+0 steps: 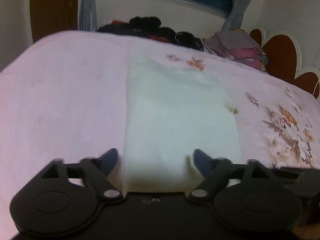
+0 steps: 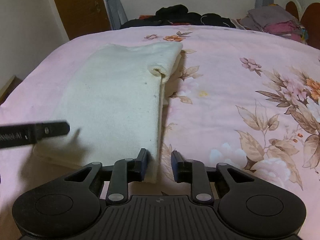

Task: Fold small clothes
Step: 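Open both grippers wide and pull them back from the folded sweater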

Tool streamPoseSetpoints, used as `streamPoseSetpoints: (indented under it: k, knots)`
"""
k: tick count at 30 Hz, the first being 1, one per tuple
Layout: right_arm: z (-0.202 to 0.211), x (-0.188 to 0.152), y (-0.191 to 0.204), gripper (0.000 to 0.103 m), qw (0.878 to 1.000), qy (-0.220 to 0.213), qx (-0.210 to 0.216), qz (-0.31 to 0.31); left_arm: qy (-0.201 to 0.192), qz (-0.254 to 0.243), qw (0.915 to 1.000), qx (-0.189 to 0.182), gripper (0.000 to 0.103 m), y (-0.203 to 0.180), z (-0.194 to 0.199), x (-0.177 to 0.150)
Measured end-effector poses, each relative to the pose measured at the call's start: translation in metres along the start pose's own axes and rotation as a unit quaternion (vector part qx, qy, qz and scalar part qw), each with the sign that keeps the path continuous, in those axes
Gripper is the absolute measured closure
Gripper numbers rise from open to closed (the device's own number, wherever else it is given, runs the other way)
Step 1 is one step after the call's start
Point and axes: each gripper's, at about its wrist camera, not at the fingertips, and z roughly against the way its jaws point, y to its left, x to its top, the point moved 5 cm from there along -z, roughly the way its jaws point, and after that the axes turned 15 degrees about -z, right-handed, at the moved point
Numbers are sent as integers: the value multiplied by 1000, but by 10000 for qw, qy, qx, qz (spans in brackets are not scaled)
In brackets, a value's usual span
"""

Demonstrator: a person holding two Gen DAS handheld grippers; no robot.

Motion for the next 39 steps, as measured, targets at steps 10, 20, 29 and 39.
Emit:
streamPoseSetpoints:
  k: [10, 20, 29, 39]
  knots:
    - [23, 31, 4, 78, 9976, -484, 380, -327, -61, 242, 9995, 211, 13, 12, -25, 24]
    - [-12, 97, 28, 78, 9950, -836, 462, -296, 107, 414, 9982, 421, 13, 26, -65, 46]
    - [-54, 88, 12, 78, 9987, -430, 162, -234, 349, 440, 9978, 365, 0, 30, -75, 43]
    - [-25, 89, 16, 78, 9963, -573, 359, -528, 922, 14, 9925, 802, 0, 23, -61, 41]
